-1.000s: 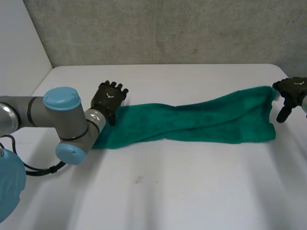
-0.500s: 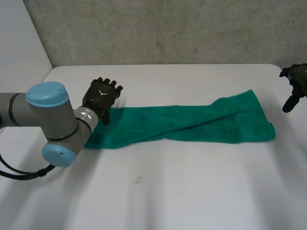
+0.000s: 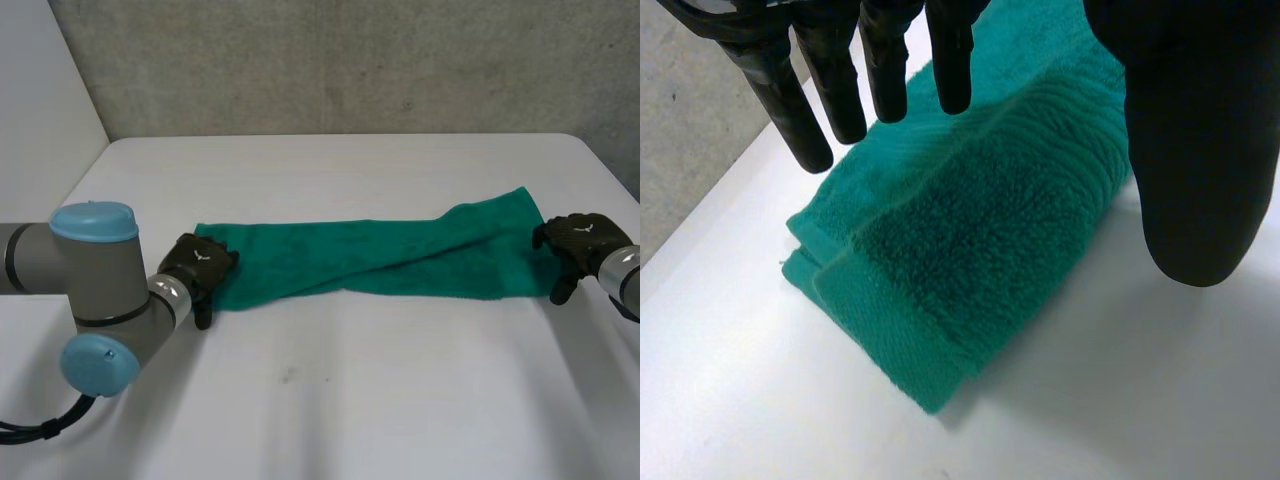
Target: Fold the towel.
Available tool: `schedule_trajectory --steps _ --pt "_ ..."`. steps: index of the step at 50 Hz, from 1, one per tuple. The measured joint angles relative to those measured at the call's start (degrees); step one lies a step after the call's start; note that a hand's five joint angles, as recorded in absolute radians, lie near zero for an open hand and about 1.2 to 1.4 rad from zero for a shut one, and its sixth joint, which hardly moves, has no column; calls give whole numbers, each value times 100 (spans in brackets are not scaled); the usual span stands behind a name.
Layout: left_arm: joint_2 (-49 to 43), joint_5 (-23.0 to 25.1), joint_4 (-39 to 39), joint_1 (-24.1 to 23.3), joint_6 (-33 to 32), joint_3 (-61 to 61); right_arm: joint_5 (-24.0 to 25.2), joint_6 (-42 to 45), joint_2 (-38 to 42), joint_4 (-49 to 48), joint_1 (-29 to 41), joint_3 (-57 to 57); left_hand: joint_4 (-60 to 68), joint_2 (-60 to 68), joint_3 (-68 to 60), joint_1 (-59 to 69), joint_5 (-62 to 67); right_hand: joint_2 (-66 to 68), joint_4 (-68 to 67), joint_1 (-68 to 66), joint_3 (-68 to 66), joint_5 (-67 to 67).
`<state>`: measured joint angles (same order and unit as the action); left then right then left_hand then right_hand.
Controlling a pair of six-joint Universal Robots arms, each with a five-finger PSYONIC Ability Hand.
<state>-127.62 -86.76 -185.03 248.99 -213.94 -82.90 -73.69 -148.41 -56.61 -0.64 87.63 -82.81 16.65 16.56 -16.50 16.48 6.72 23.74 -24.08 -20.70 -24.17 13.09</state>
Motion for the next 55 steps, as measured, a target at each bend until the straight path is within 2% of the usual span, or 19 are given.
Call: schedule_trajectory --steps 6,9,11,12,14,15,16,18,20,25,33,39,40,41,42,43,44,47,55 --pt "-13 -43 -32 9 -8 -31 -29 13 403 -169 19 192 205 207 -207 219 212 626 -567 -494 -566 538" --pt "-20 -53 -35 19 -9 -43 -82 48 631 -173 24 336 392 388 -393 417 393 2450 -2376 -2036 -2372 2315" --pt "-22 -55 -34 27 -8 -50 -100 57 676 -171 21 366 549 548 -556 625 553 2450 -2376 -2036 -2372 2315" --pt "-19 -58 -34 49 -8 -77 -139 73 732 -170 10 413 1674 1757 -1675 1788 1650 4037 -3950 -3215 -3928 3852" --pt "-16 -58 -34 60 -8 -92 -152 76 737 -170 6 421 1674 1757 -1675 1788 1650 4308 -4226 -3388 -4184 4124" --pt "-10 -60 -34 78 -8 -114 -176 82 733 -169 -3 427 3044 3123 -3106 2582 2969 4366 -4336 -3421 -4287 4214" --pt "-6 -61 -30 91 -8 -133 -199 85 703 -167 -12 422 3247 3324 -3242 2639 3178 4368 -4377 -3421 -4320 4228" --pt "9 -63 -11 118 -8 -184 -239 90 571 -158 -34 384 4560 4599 -4518 3147 4507 4368 -4386 -3421 -4323 4228" --pt "30 -66 6 132 -10 -235 -269 99 366 -137 -63 305 5056 5035 -4958 3143 5012 4368 -4395 -3421 -4323 4229" --pt "234 -127 35 170 -15 -441 -277 188 -157 1 -122 47 5150 5095 -5023 3160 5096 4368 -4395 -3421 -4323 4229" --pt "1076 -182 24 387 -7 -987 -266 569 -785 530 -251 -256 5152 5182 -5120 4583 5096 4368 -4395 -3421 -4323 4238" --pt "1468 -152 -3 478 7 -1313 -265 993 -945 820 -517 -388 4632 4624 -4639 4545 4648 4368 -4396 -3421 -4323 4239" --pt "1514 -142 -8 474 6 -1406 -263 1074 -952 847 -571 -425 2934 2950 -2972 2776 2964 4368 -4396 -3421 -4323 4239" --pt "1517 -141 -10 470 5 -1427 -258 1112 -951 857 -598 -453 2934 2950 -2972 2776 2964 4368 -4396 -3421 -4323 4239" --pt "1503 -141 -9 455 3 -1469 -252 1150 -946 859 -631 -495 1563 1506 -1616 1260 1566 4368 -4396 -3421 -4323 4278" --pt "1503 -141 -9 455 3 -1469 -252 1150 -946 859 -631 -495 1563 1506 -1616 1260 1566 4368 -4396 -3421 -4323 4278" --pt "1455 -149 -7 428 -1 -1513 -242 1189 -935 847 -688 -565 710 702 -740 498 697 4368 -4396 -3421 -4323 4299" --pt "1394 -164 0 401 -5 -1537 -226 1209 -920 809 -811 -661 157 198 -232 213 130 4368 -4396 -3421 -4323 4300" --pt "1447 -185 30 407 -1 -1531 -237 1512 -957 703 -1619 -726 129 138 -205 213 95 4368 -4396 -3421 -4323 4301"
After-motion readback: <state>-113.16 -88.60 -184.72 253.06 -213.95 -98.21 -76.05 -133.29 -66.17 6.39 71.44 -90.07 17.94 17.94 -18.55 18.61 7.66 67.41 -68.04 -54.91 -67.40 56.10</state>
